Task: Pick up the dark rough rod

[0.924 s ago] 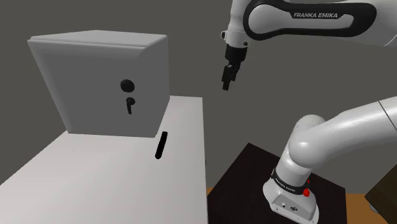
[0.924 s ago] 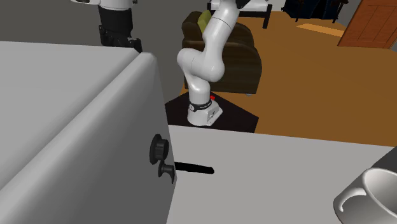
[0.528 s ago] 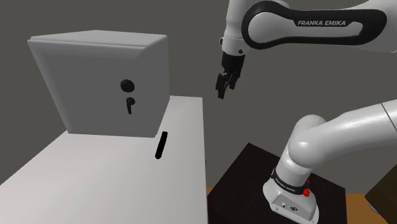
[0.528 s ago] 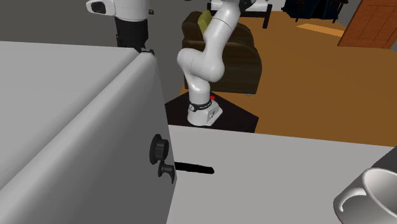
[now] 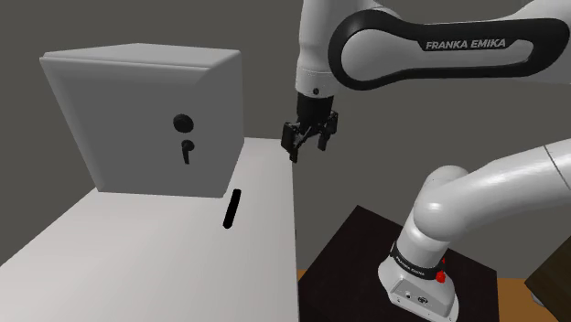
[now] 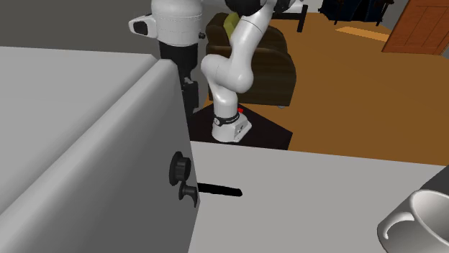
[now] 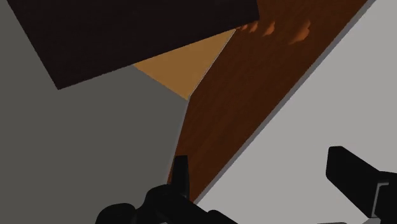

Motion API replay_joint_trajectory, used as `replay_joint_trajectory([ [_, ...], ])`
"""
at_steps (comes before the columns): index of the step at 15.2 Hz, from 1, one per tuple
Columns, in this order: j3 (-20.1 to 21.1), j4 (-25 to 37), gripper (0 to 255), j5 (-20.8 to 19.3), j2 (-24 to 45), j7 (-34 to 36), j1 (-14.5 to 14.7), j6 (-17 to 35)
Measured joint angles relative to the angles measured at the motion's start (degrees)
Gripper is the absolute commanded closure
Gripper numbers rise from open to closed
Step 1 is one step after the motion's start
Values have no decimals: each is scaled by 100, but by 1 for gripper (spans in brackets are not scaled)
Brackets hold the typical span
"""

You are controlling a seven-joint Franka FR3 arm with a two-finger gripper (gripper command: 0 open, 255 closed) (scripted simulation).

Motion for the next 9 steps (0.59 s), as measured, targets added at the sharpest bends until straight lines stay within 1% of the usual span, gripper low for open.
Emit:
replay_joint_trajectory([
  [5, 906, 421, 0, 437, 512, 1633, -298, 175],
  [9, 1685, 910, 0, 587, 1116, 2960, -690, 392],
])
